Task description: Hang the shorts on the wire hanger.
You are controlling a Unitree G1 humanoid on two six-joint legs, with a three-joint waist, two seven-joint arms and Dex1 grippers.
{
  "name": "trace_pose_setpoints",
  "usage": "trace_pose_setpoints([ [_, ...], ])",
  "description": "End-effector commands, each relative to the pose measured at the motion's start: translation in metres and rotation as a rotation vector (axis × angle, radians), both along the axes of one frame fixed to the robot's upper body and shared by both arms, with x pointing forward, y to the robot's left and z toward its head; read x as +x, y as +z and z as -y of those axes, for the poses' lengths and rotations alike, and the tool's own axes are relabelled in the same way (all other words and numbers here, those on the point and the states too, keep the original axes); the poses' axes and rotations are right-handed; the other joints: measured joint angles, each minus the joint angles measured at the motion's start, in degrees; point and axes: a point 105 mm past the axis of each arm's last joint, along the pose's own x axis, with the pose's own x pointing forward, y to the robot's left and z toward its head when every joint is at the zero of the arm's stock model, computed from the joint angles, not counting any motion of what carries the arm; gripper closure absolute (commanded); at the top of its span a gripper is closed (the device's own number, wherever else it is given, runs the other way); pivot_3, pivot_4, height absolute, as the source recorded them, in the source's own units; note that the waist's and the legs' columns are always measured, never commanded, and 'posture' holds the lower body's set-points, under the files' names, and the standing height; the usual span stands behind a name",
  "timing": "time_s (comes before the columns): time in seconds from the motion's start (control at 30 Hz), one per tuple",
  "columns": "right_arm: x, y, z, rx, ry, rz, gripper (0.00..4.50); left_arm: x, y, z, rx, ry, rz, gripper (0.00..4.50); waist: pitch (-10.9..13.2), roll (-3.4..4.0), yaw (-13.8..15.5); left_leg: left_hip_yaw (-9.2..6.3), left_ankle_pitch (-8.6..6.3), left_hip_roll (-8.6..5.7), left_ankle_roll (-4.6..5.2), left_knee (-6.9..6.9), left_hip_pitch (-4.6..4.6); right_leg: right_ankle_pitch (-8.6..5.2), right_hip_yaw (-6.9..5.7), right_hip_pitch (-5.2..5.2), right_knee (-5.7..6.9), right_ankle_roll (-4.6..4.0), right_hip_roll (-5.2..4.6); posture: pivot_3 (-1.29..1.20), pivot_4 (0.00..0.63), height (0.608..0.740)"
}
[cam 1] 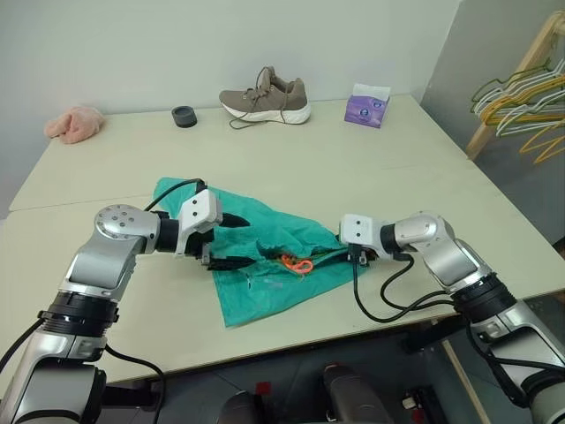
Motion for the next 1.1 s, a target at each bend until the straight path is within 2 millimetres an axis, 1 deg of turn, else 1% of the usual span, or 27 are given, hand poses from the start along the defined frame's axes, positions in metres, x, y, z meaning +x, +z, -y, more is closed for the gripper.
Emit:
trace_pose_setpoints([
  [0.03, 0.001, 0.006, -0.002, 0.007, 0.005, 0.04, 2.96, 0.001, 0.008, -0.002, 0.009, -0.002, 0.053, 0.0, 0.0, 0.0, 0.0, 0.0, 0.0, 0.0, 0.0, 0.0, 0.0, 0.0, 0.0, 0.0, 0.0, 0.0, 0.0, -0.2, 0.071, 0.74],
  [0.17, 0.001, 0.002, -0.001, -0.02, 0.018, 0.06, 2.96, -0.001, 0.005, -0.002, 0.018, -0.006, 0.052, 0.0, 0.0, 0.01, 0.0, 0.0, 0.0, 0.0, 0.0, 0.0, 0.0, 0.0, 0.0, 0.0, 0.0, 0.0, 0.0, -0.2, 0.068, 0.74],
  [0.27, 0.006, -0.001, 0.0, -0.044, 0.008, 0.124, 2.96, -0.001, 0.004, -0.002, 0.02, -0.006, 0.053, 0.0, 0.0, 0.0, 0.0, 0.0, 0.0, 0.01, 0.0, 0.0, 0.0, 0.0, 0.0, 0.0, 0.0, 0.0, 0.0, -0.2, 0.069, 0.74],
  [0.33, 0.01, -0.002, 0.0, -0.029, -0.017, 0.142, 2.96, -0.002, 0.004, -0.002, 0.02, -0.005, 0.055, 0.0, 0.0, -0.01, 0.0, 0.0, 0.0, 0.0, 0.0, 0.0, 0.0, 0.0, 0.0, 0.0, 0.0, 0.0, 0.0, -0.2, 0.07, 0.74],
  [0.43, 0.01, -0.004, 0.002, -0.025, -0.035, 0.127, 2.96, -0.003, 0.004, -0.003, 0.023, -0.004, 0.058, 0.0, -0.1, -0.01, 0.0, 0.0, 0.0, 0.0, 0.0, 0.0, 0.01, 0.0, 0.01, 0.0, 0.02, 0.0, 0.0, -0.2, 0.068, 0.74],
  [0.53, 0.006, -0.003, 0.005, -0.035, -0.018, 0.111, 2.96, -0.001, 0.009, -0.007, 0.011, 0.019, 0.073, 0.0, -0.1, -0.01, 0.0, 0.0, 0.0, 0.01, 0.0, 0.0, 0.01, 0.0, 0.0, 0.0, 0.03, 0.0, 0.0, -0.2, 0.067, 0.74],
  [0.6, 0.005, 0.0, 0.005, -0.033, -0.011, 0.106, 2.96, 0.004, 0.019, -0.016, -0.014, 0.071, 0.105, 0.0, -0.1, -0.01, 0.0, 0.0, 0.0, 0.01, 0.0, 0.0, 0.01, 0.0, 0.0, 0.0, 0.02, 0.0, 0.0, -0.2, 0.065, 0.74],
  [0.63, 0.005, 0.003, 0.004, -0.015, -0.019, 0.107, 2.96, 0.012, 0.03, -0.027, -0.039, 0.14, 0.14, 0.0, -0.1, -0.02, 0.0, 0.0, 0.0, 0.01, 0.0, 0.0, 0.01, 0.0, 0.0, 0.0, 0.02, 0.0, 0.0, -0.2, 0.064, 0.74],
  [0.7, 0.005, 0.006, 0.002, 0.012, -0.027, 0.114, 2.96, 0.02, 0.043, -0.044, -0.062, 0.224, 0.179, 0.0, -0.1, -0.04, 0.0, -0.01, 0.0, 0.01, 0.0, 0.01, 0.01, 0.0, 0.0, 0.0, 0.04, 0.0, -0.01, -0.2, 0.064, 0.74],
  [0.73, 0.005, 0.007, 0.001, 0.02, -0.028, 0.118, 2.96, 0.021, 0.046, -0.049, -0.061, 0.241, 0.186, 0.0, -0.1, -0.05, 0.0, -0.02, 0.0, 0.02, 0.0, 0.01, 0.01, 0.0, -0.02, 0.0, 0.05, 0.0, -0.01, -0.2, 0.063, 0.74],
  [0.77, 0.002, 0.008, -0.002, 0.052, -0.016, 0.09, 2.96, 0.02, 0.047, -0.058, -0.047, 0.265, 0.192, 0.0, -0.1, -0.05, 0.0, -0.02, 0.0, 0.03, 0.0, 0.01, 0.01, 0.0, -0.02, 0.0, 0.04, 0.0, -0.02, -0.19, 0.062, 0.74],
  [0.83, -0.003, 0.009, -0.002, 0.073, 0.011, 0.091, 2.96, 0.017, 0.048, -0.072, -0.028, 0.3, 0.191, 0.0, -0.1, -0.04, -0.1, -0.01, 0.0, 0.02, 0.0, 0.0, 0.02, 0.0, 0.0, 0.0, 0.03, 0.0, -0.03, -0.18, 0.063, 0.74],
  [0.9, -0.007, 0.007, 0.003, 0.072, 0.013, 0.095, 2.96, 0.013, 0.045, -0.076, -0.015, 0.306, 0.179, 0.0, -0.2, -0.02, 0.0, -0.02, 0.0, 0.03, -0.01, 0.0, 0.01, 0.0, -0.02, 0.0, 0.02, 0.0, -0.07, -0.17, 0.062, 0.74],
  [0.97, -0.008, 0.004, 0.007, 0.046, 0.018, 0.109, 2.25, 0.01, 0.04, -0.075, -0.004, 0.3, 0.171, 0.0, -0.2, -0.03, 0.1, 0.0, 0.0, 0.01, -0.01, 0.0, 0.02, 0.0, -0.01, 0.0, 0.04, 0.0, -0.1, -0.17, 0.063, 0.74],
  [1.0, -0.01, 0.002, 0.009, 0.031, 0.024, 0.105, 2.07, 0.009, 0.039, -0.074, -0.004, 0.298, 0.169, 0.0, -0.2, -0.03, 0.2, 0.01, 0.0, 0.01, -0.01, 0.0, 0.01, 0.0, -0.02, 0.0, 0.04, 0.0, -0.1, -0.16, 0.063, 0.74],
  [1.03, -0.01, 0.0, 0.01, 0.021, 0.026, 0.101, 1.75, 0.008, 0.038, -0.073, -0.006, 0.297, 0.168, 0.0, -0.2, -0.04, 0.3, 0.01, 0.0, -0.01, -0.01, 0.0, 0.01, 0.0, -0.03, 0.01, 0.06, 0.0, -0.1, -0.16, 0.063, 0.74],
  [1.07, -0.009, 0.0, 0.012, 0.009, 0.02, 0.123, 1.37, 0.008, 0.037, -0.072, -0.008, 0.294, 0.166, 0.0, -0.2, -0.11, 0.4, 0.01, 0.0, -0.02, -0.01, 0.01, 0.01, 0.0, -0.04, 0.01, 0.06, 0.0, -0.1, -0.16, 0.063, 0.74],
  [1.1, -0.006, 0.0, 0.014, -0.007, 0.009, 0.152, 1.12, 0.007, 0.036, -0.071, -0.009, 0.292, 0.164, 0.0, -0.3, -0.2, 0.5, 0.0, 0.0, -0.02, -0.01, 0.01, 0.0, 0.0, -0.06, 0.01, 0.06, 0.0, -0.1, -0.16, 0.063, 0.74],
])
